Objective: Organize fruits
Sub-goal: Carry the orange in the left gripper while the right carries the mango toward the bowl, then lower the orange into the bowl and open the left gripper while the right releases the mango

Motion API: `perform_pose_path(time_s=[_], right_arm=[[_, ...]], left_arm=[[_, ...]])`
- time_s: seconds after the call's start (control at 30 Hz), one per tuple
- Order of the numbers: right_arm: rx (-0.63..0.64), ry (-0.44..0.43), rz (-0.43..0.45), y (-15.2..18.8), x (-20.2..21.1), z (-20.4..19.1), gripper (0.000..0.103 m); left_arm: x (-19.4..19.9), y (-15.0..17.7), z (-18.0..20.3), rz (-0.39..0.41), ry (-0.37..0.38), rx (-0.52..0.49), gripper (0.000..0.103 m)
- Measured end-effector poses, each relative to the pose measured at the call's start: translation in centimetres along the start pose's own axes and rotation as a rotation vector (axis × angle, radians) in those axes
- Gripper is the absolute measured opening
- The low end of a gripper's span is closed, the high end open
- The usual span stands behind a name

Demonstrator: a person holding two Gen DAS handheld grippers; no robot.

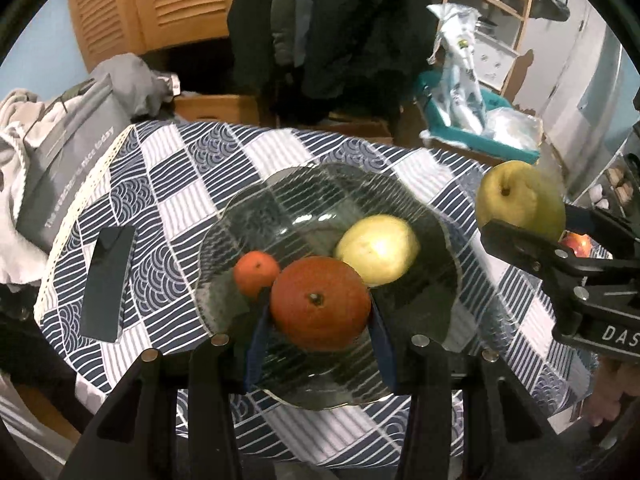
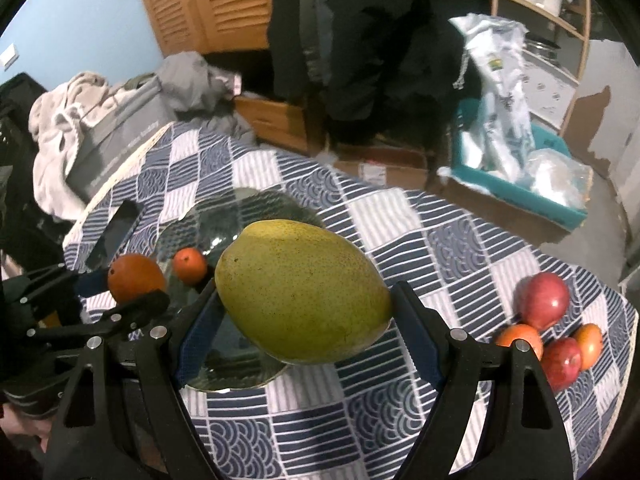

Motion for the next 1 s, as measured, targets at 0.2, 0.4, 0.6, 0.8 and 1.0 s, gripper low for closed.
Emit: perform_pose_path(time_s=[0.2,0.4,0.6,0.8,1.0], right_arm=[[0.01,-0.041,-0.057,0.7,-2.2,-1.7,0.082],[0.018,-0.09,-0.118,1.6,-4.3,-3.1,0.082],[0.023,-0.118,-0.163,2.3,-5.8,-3.9,0.082],[0.01,-0.137,-0.2,2.8,-6.6,-3.8,0.083],[0.025,-0.132,-0.223,3.2,-7.1,-4.0,0.084]], left_arm=[[-2.0,1.1,-1.8,-0.057,-0.025,0.019,0.047],[-3.4,1.9,-2.9,-0.104,-0.012,0.056,0.047],[-4.1,2.3,-3.3,-0.135,-0.022,0.062,0.047],[-4.5,2.3,-2.9,-0.15,-0.037,0.044,0.049],[-4.2,2.1,-3.1,-0.128,-0.059,0.045,0.063]])
Point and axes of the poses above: each gripper's, at about its wrist camera, not at the fingertips, and x roughly against the way its jaws point, z to its right, y to its underside, the point moved 4 cm from there along -x, roughly the way its jaws point, and after that the axes turned 5 degrees about -z, right-handed, at the moved point
